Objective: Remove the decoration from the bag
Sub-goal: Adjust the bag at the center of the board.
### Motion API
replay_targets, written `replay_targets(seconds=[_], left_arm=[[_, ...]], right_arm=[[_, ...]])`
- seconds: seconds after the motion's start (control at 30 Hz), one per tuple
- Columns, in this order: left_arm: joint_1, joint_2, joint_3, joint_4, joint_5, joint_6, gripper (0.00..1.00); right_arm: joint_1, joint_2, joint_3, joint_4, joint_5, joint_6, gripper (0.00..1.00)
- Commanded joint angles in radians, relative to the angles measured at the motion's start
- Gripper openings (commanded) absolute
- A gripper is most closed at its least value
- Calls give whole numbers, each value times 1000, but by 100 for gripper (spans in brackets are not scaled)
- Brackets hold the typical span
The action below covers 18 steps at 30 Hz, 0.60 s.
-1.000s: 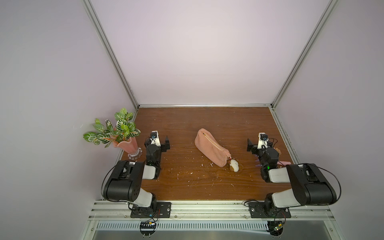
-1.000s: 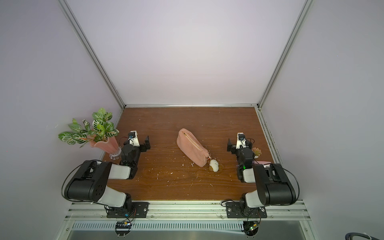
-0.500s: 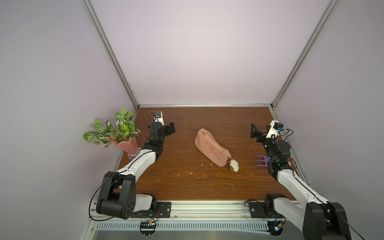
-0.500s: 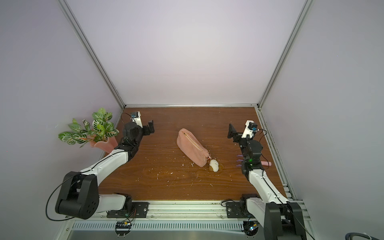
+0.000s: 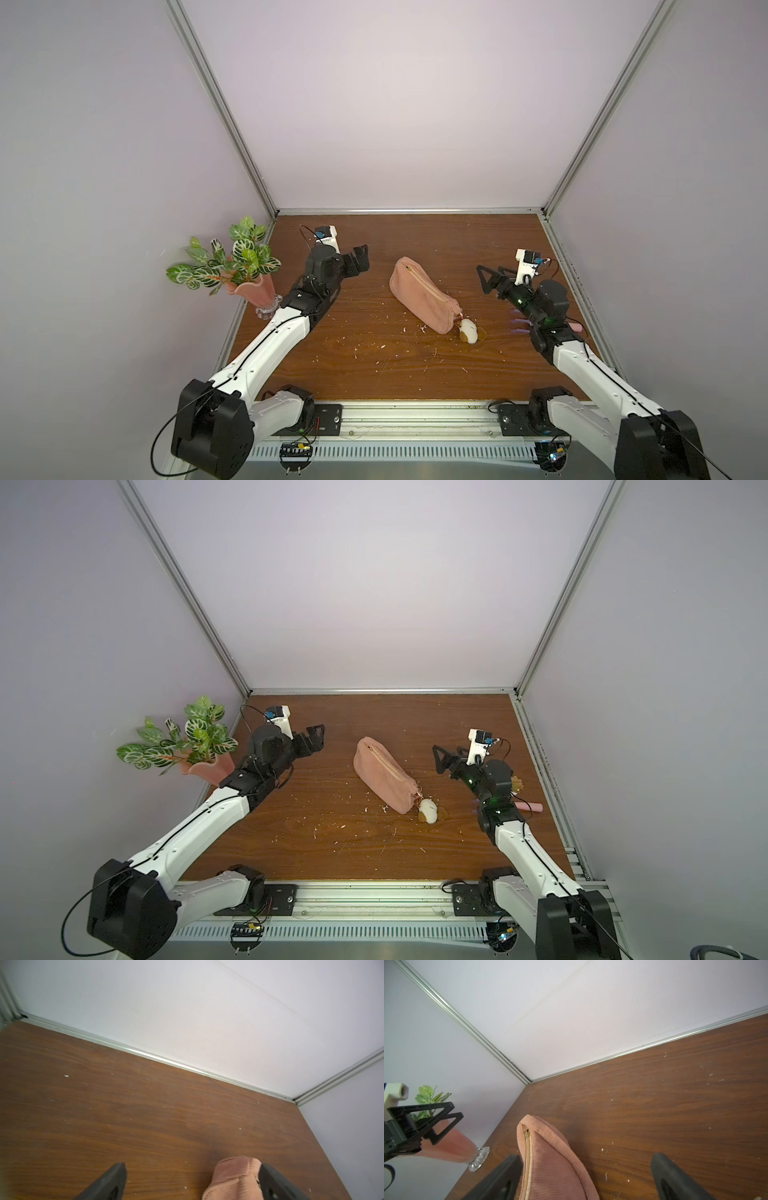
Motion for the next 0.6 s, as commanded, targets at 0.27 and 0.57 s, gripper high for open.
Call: replay_targets(seconds=[0.27, 0.57], left_arm=[[-179, 68, 23, -65, 22, -273, 100], [-286, 172, 33, -8, 13, -498, 99]], right_arm=[[216, 17, 138, -229, 100, -6, 98], [345, 54, 205, -367, 257, -22, 99]])
